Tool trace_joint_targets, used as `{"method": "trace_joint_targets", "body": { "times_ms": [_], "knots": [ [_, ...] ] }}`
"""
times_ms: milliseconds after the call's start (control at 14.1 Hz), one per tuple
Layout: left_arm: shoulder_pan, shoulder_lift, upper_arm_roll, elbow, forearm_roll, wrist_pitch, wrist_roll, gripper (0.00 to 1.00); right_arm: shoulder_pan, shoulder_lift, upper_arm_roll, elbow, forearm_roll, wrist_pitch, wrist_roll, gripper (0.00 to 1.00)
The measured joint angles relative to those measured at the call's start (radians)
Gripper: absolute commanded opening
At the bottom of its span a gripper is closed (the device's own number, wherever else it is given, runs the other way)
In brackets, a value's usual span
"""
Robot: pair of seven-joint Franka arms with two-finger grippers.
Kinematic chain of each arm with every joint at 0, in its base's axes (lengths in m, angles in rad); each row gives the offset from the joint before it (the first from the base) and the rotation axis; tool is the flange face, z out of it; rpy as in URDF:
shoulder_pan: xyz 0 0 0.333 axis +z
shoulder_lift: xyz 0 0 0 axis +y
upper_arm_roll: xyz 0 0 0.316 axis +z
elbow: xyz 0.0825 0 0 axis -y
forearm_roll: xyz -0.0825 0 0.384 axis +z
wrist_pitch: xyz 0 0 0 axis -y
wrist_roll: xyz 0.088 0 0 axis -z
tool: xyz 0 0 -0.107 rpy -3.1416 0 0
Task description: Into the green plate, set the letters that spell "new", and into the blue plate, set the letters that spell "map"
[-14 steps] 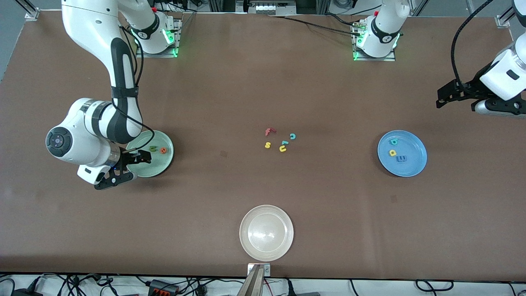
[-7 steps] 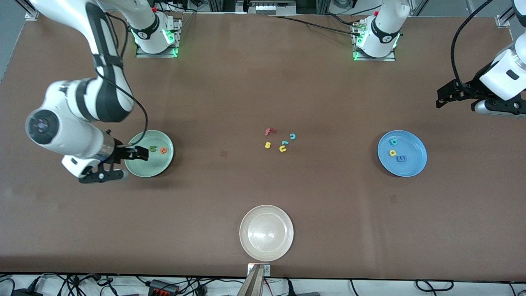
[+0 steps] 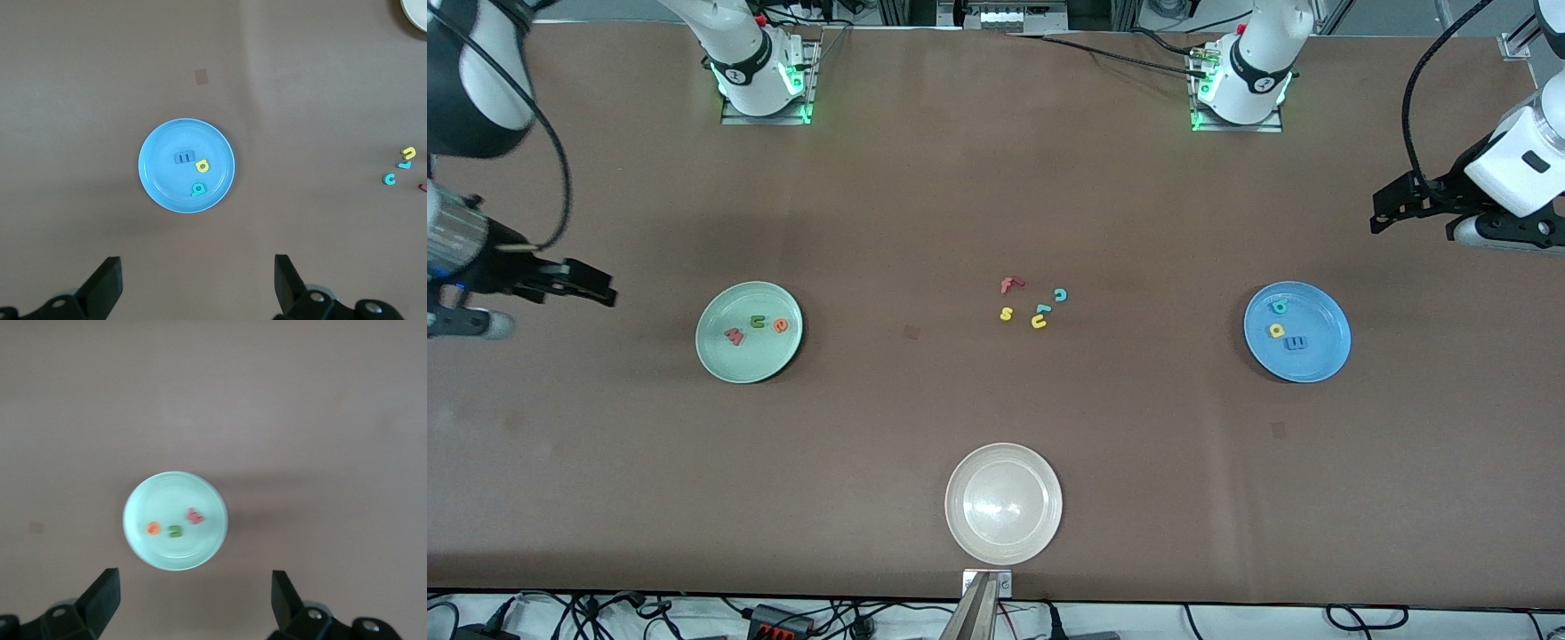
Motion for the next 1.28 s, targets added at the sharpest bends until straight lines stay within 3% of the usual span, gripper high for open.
{"method": "trace_joint_targets", "body": {
  "times_ms": [355, 710, 1278],
  "knots": [
    [0.000, 0.000, 0.000, 0.000, 0.000, 0.000, 0.000, 1.00, -0.111, -0.037, 0.010, 0.023, -0.006, -0.043, -0.014, 1.00],
    [0.000, 0.000, 0.000, 0.000, 0.000, 0.000, 0.000, 1.00, -0.114, -0.049, 0.040, 0.019, -0.007, -0.049, -0.037, 1.00],
    [0.000, 0.000, 0.000, 0.000, 0.000, -0.001, 0.000, 1.00, -0.114, -0.174, 0.040, -0.121, -0.007, -0.038, -0.061, 1.00]
  ]
}}
